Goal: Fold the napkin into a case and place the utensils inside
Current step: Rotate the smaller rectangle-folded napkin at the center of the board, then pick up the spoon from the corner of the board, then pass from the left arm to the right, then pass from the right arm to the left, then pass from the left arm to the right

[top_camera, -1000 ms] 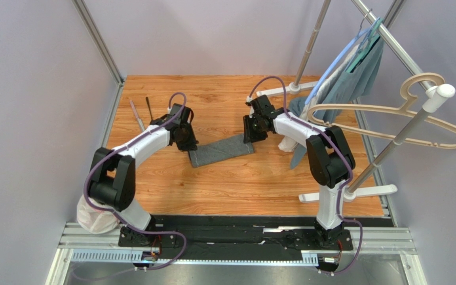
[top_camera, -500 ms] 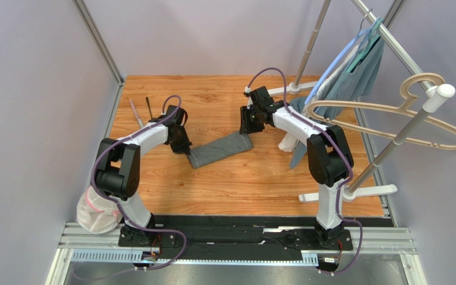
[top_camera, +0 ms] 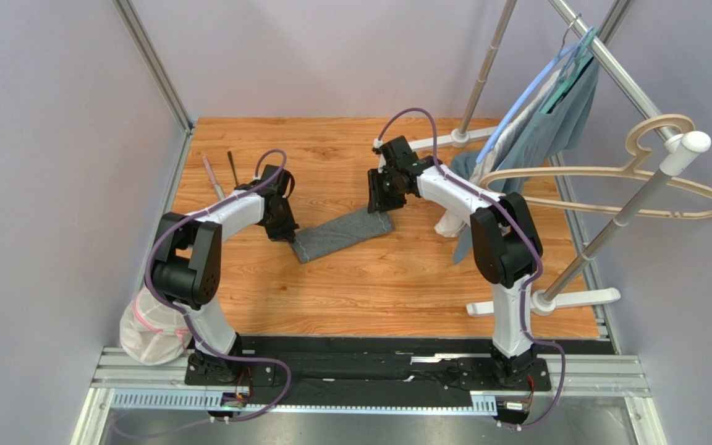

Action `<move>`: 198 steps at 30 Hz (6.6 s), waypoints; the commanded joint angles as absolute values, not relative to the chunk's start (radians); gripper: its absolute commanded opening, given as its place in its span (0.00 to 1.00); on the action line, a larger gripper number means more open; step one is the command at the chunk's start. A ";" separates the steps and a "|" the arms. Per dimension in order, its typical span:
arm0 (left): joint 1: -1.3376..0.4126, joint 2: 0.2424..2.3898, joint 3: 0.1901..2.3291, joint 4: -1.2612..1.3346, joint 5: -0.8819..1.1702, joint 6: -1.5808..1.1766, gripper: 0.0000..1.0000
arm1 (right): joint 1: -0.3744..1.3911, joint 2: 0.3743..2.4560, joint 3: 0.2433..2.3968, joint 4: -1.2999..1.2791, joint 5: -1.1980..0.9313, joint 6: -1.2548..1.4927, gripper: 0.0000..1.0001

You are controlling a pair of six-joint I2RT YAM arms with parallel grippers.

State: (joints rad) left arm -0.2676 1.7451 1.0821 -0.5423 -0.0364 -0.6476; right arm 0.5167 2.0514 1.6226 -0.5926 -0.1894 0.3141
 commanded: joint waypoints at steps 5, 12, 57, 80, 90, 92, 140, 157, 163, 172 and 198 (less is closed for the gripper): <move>-0.279 1.651 1.017 -0.522 0.014 -0.649 0.08 | 0.529 2.106 1.624 -0.554 -0.115 0.264 0.39; -0.316 1.554 0.925 -0.515 0.064 -0.687 0.09 | 0.528 2.209 1.797 -0.551 -0.097 0.117 0.42; 0.115 2.459 2.388 -1.055 -0.128 -0.357 0.43 | 0.673 1.439 1.258 -0.485 -0.371 0.380 0.77; 0.075 2.100 2.082 -0.909 0.402 -0.380 0.00 | 0.658 1.505 1.316 -0.558 -0.282 0.302 0.77; -0.177 1.278 1.151 -0.307 0.565 -0.924 0.00 | 0.707 1.356 1.229 -0.342 -0.583 0.189 0.88; -0.221 1.170 1.057 -0.324 0.523 -0.969 0.00 | 0.759 1.370 1.244 -0.341 -0.581 0.183 0.88; -0.545 0.629 0.649 0.201 0.448 0.405 0.77 | 0.658 1.339 1.290 -0.117 -1.126 1.410 0.00; -0.606 0.824 0.899 -0.056 0.541 0.404 0.09 | 0.750 1.381 1.307 0.102 -1.164 1.579 0.01; -0.604 0.902 1.022 -0.368 0.650 0.108 0.00 | 0.652 1.425 1.570 -0.451 -1.058 0.868 0.62; -0.604 0.867 0.818 -0.167 0.890 -0.471 0.00 | 0.646 1.356 1.576 -0.744 -0.488 0.152 0.75; -0.537 0.979 0.791 -0.191 1.048 -0.709 0.10 | 0.634 1.428 1.563 -0.561 -0.634 0.080 0.00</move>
State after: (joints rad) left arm -0.5674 0.9798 0.7433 -0.0811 1.0554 -0.7708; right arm 0.6567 1.4010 1.5131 -0.6067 -0.7155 0.0620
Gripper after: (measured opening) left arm 0.029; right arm 0.028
